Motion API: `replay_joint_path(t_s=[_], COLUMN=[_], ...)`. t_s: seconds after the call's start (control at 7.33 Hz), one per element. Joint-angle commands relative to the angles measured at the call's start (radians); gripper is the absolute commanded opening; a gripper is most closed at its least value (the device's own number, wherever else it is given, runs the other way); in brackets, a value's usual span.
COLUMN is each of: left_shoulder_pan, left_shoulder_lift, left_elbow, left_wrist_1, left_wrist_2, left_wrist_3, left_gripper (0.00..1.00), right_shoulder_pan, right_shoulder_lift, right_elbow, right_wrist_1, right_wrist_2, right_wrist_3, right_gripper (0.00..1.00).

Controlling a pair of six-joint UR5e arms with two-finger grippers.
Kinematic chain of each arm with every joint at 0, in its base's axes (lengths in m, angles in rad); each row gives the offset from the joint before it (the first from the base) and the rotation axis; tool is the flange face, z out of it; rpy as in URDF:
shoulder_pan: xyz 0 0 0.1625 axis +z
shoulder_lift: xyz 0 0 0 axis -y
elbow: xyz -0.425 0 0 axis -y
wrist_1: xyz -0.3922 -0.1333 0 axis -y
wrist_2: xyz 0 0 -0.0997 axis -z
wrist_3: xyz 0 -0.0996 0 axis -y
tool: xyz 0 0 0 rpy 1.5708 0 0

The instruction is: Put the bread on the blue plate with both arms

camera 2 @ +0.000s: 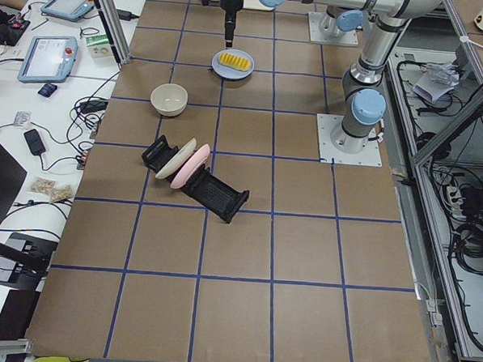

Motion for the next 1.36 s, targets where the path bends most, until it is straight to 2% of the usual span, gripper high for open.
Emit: replay_joint_path(t_s=[0.0, 0.27, 1.23], left_shoulder_pan=[-0.014, -0.014, -0.015], left_shoulder_lift=[0.013, 0.015, -0.008], left_elbow=[0.008, 0.009, -0.008], left_wrist_1=[-0.003, -0.006, 0.005], left_wrist_2=[0.008, 0.008, 0.003], left_wrist_3=[-0.002, -0.002, -0.002], left_gripper=[1.0, 1.0, 1.0], right_shoulder_pan=[-0.059, -0.053, -0.052], right_shoulder_lift=[-0.014, -0.058, -0.071], right_elbow=[-0.051, -0.035, -0.028], right_wrist_1=[0.104, 0.125, 0.156], right_wrist_2=[0.037, 0.031, 0.022], right_wrist_3=[-0.007, -0.002, -0.011], right_gripper=[1.0, 1.0, 1.0])
